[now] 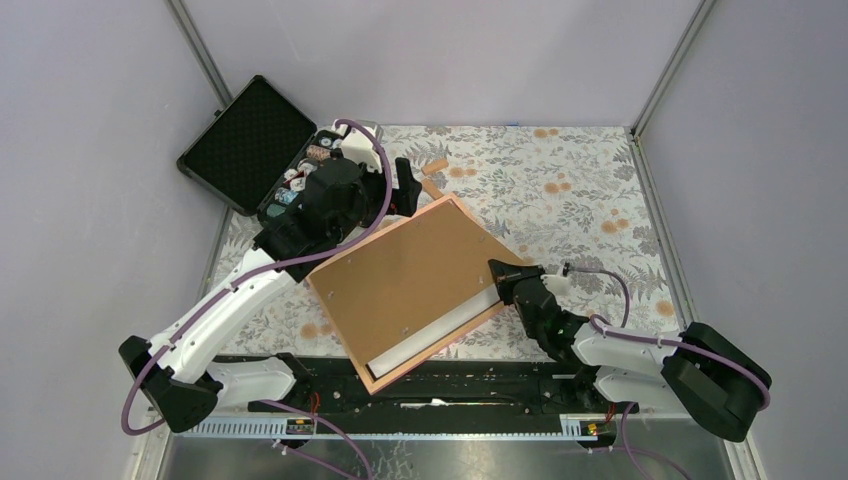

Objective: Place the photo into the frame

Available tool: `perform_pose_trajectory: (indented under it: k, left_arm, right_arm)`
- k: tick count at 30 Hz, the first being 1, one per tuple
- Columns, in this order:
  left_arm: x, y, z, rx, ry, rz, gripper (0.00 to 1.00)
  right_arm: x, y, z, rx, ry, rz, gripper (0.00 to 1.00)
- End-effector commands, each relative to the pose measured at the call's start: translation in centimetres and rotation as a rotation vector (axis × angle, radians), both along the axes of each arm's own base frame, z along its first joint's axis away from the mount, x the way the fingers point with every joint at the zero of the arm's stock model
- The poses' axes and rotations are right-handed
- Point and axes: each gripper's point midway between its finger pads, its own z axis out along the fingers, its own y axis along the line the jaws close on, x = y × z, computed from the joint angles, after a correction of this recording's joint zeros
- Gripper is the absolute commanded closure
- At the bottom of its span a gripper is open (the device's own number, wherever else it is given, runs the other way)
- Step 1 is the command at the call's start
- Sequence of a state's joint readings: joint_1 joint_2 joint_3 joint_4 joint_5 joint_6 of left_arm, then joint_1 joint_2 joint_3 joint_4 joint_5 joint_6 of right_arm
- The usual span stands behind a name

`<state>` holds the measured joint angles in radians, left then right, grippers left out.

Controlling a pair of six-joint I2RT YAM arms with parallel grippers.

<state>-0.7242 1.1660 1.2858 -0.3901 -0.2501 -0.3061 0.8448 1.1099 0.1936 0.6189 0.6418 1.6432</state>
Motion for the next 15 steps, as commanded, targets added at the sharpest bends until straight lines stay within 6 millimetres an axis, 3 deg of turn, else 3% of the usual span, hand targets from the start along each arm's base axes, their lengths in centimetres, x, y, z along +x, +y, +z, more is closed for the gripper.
perform_pose_trajectory:
  k: [1,7,15]
  left_arm:
    - [0.17,-0.13,1.85,-0.046,-0.054,-0.006,0.01]
    - [0.21,-0.18,1.65,-0.044,-0.049,-0.007,0.01]
    - [0.22,-0.20,1.68,-0.045,-0.049,-0.008,0.01]
  right_arm:
    - [0.32,-0.66,1.78,0.076,-0.060,-0.064,1.00]
    - [0.29,-1.54,1.60,0.060,-0.065,-0.096,1.00]
    - [0.62,-0.92,1.06,0.052,-0.061,-0.084,1.00]
